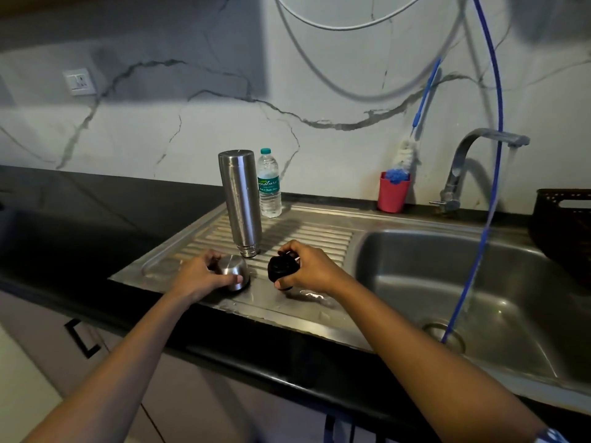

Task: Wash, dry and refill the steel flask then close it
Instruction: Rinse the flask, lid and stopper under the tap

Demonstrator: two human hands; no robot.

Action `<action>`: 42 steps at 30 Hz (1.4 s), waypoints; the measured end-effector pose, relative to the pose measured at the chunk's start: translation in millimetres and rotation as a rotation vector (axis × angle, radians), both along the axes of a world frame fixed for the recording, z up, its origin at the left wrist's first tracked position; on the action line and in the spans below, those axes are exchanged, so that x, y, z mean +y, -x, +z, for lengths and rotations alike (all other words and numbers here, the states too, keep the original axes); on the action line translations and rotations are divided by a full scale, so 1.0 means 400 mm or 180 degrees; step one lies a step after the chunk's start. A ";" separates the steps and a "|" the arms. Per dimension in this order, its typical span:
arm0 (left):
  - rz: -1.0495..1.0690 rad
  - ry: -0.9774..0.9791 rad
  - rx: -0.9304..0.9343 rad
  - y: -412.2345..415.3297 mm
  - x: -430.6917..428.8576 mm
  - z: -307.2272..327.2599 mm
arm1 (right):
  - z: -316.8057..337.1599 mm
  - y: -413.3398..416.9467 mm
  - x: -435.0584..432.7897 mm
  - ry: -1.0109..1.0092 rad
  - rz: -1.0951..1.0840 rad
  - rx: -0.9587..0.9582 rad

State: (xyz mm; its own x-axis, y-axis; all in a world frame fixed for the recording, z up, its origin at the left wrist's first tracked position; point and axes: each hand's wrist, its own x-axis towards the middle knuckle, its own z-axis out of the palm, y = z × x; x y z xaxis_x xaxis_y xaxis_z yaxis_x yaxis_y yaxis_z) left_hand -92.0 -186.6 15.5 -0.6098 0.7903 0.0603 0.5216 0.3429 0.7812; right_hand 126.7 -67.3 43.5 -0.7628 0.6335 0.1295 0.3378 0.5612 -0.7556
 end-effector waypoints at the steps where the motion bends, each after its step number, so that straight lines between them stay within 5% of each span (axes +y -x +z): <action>1: -0.0026 0.0049 0.0045 -0.001 -0.002 0.004 | 0.005 -0.006 0.006 -0.0014 -0.0033 0.0004; 7: -0.0108 0.0796 0.1029 -0.033 0.002 0.078 | 0.048 -0.082 0.050 -0.0054 -0.0128 0.0117; 10: 0.0245 -0.0300 0.2188 -0.157 0.048 0.145 | 0.054 -0.150 0.099 0.0119 -0.0195 0.0325; 12: -0.0179 -0.0883 0.2351 -0.262 0.114 0.162 | 0.052 -0.205 0.141 0.0239 -0.0325 0.0449; 14: -0.0859 -0.0929 0.1808 -0.359 0.222 0.146 | 0.048 -0.271 0.189 0.0487 -0.0532 0.0586; 19: -0.1936 -0.0791 -0.1151 -0.590 0.486 0.072 | 0.020 -0.465 0.323 0.0848 -0.1325 0.0890; 23: -0.2007 -0.0612 -0.2003 -0.744 0.611 0.008 | -0.007 -0.603 0.423 0.1292 -0.1639 0.1381; 30: -0.2021 -0.0714 -0.2500 -0.884 0.717 -0.057 | -0.098 -0.713 0.512 0.1662 -0.1850 0.1871; 42: -0.1812 -0.0883 -0.2422 -0.912 0.773 -0.102 | -0.142 -0.718 0.558 0.1885 -0.2081 0.2135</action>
State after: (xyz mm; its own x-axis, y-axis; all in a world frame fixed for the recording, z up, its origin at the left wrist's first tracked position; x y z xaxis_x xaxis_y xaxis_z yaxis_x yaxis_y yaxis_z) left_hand 272.7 122.6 -25.5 -0.0963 0.9947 0.0375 -0.1225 -0.0492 0.9912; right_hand 413.7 155.8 -13.3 -0.1472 0.9869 -0.0655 -0.1412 -0.0865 -0.9862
